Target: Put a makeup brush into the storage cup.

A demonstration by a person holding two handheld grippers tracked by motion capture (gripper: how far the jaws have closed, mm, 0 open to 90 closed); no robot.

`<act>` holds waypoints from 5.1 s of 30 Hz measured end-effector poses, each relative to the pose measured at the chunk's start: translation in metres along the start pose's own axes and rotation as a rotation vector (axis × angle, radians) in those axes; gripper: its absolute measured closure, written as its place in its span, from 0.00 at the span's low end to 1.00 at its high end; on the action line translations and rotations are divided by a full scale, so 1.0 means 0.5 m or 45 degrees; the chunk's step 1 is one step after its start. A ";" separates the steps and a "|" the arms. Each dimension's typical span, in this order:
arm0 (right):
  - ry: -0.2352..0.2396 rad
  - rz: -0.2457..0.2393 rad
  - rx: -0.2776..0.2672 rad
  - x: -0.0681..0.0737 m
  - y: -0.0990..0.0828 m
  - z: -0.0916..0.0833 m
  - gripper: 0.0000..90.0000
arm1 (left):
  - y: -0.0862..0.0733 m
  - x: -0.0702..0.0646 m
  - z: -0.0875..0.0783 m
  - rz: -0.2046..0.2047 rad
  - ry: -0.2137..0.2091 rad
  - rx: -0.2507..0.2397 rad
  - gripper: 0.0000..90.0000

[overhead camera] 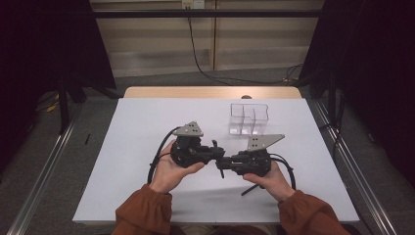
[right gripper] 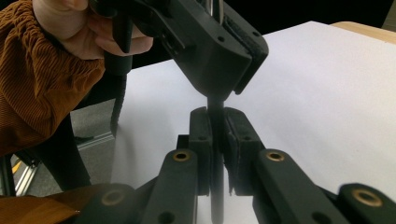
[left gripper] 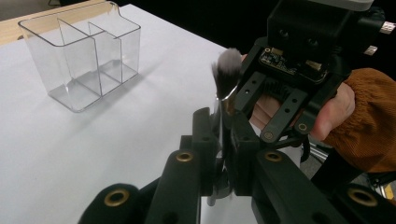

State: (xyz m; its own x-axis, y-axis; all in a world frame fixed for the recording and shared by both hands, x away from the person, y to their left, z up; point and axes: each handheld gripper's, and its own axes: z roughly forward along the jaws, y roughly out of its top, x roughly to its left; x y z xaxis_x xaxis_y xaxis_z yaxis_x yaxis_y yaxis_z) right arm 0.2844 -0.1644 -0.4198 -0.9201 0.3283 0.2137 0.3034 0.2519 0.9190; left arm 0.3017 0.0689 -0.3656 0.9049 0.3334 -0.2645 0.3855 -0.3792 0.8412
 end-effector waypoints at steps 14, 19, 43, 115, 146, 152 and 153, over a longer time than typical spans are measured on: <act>-0.017 -0.022 0.005 0.000 0.001 -0.003 0.93 | -0.006 0.003 0.004 0.013 0.006 -0.046 0.92; -0.024 -0.024 -0.002 0.000 0.001 -0.004 0.93 | -0.009 0.006 0.004 0.011 -0.001 -0.053 0.87; -0.090 -0.003 -0.026 -0.013 0.002 -0.024 0.93 | -0.029 0.010 -0.027 0.001 0.163 -0.143 0.29; -0.333 0.068 -0.200 -0.073 0.050 -0.108 0.93 | -0.280 0.054 -0.277 -0.049 0.693 -0.447 0.03; -0.471 0.057 -0.294 -0.170 0.157 -0.115 0.93 | -0.280 0.034 -0.266 0.020 0.676 -0.394 0.03; -0.502 0.075 -0.293 -0.193 0.159 -0.099 0.93 | -0.281 0.034 -0.264 0.023 0.671 -0.385 0.03; -0.509 0.078 -0.295 -0.197 0.161 -0.098 0.93 | -0.281 0.034 -0.264 0.022 0.669 -0.384 0.03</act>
State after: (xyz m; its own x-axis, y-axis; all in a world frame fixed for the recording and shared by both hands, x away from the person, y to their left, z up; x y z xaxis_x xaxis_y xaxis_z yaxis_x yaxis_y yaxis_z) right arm 0.3874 -0.2211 -0.3506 -0.7205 0.6730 0.1671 0.2489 0.0261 0.9682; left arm 0.2391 0.2417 -0.4260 0.6710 0.7400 -0.0456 0.2338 -0.1529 0.9602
